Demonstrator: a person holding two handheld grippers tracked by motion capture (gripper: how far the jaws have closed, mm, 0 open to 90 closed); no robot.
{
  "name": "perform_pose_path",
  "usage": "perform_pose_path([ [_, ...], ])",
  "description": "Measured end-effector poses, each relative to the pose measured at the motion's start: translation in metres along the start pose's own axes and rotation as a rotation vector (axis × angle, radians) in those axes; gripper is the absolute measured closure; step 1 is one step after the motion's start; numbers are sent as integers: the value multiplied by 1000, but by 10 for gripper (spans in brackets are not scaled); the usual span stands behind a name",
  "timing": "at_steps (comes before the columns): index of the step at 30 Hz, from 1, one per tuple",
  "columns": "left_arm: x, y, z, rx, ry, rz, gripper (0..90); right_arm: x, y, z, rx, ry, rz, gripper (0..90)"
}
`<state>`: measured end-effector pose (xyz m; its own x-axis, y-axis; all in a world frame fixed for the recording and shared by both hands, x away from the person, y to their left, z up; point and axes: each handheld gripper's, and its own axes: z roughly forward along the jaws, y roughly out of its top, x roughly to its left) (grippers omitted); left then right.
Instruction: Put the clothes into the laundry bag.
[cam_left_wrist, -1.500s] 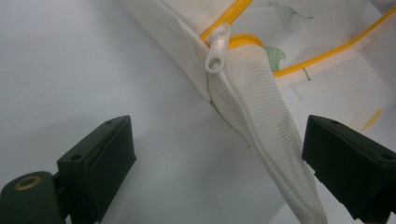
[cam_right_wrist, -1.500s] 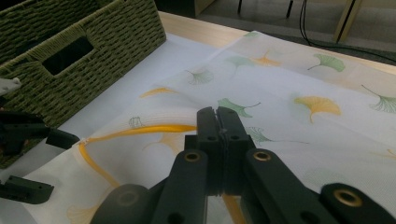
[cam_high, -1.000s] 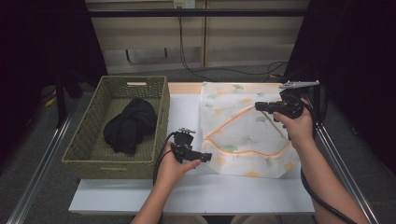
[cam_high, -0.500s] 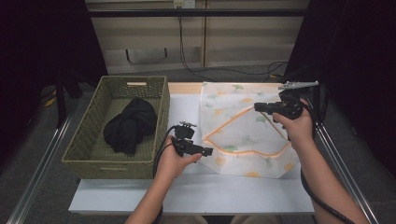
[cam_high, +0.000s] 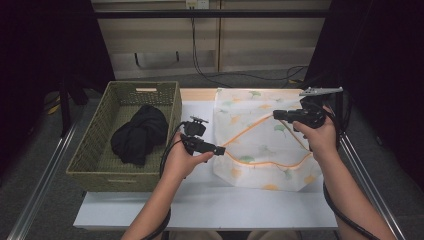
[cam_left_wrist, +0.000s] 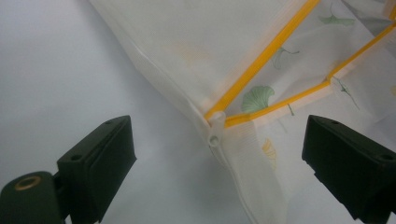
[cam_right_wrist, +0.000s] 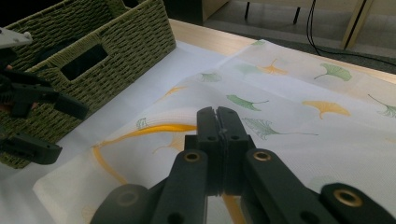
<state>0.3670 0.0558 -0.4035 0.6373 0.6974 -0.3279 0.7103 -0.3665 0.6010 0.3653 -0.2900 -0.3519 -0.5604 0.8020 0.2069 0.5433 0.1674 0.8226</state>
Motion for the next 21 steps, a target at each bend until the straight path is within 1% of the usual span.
perform_pose_path([
  [2,1,3,-4,10,-6,8,91,0,0,0,-2,-2,0,897],
  [3,0,6,-5,5,-3,2,91,0,0,0,-2,-3,-1,897],
  [4,1,7,-8,9,-1,11,91,-1,0,0,-3,-4,2,897],
  [6,2,11,-12,2,-2,5,92,-1,0,0,-5,0,0,897],
  [8,3,13,-16,2,5,7,93,0,0,0,-2,1,3,897],
  [9,5,14,-18,2,3,4,93,0,0,0,-1,1,1,897],
  [12,7,17,-24,8,14,3,94,1,-1,0,-2,1,1,897],
  [14,9,19,-28,9,9,1,93,1,-1,0,-2,1,3,897],
  [16,11,21,-32,8,16,1,93,1,-1,0,-6,4,3,897],
  [19,15,23,-37,5,10,-12,93,1,-1,-1,-4,1,9,897],
  [21,17,24,-39,4,19,-11,93,1,-1,-1,-4,-1,7,897],
])
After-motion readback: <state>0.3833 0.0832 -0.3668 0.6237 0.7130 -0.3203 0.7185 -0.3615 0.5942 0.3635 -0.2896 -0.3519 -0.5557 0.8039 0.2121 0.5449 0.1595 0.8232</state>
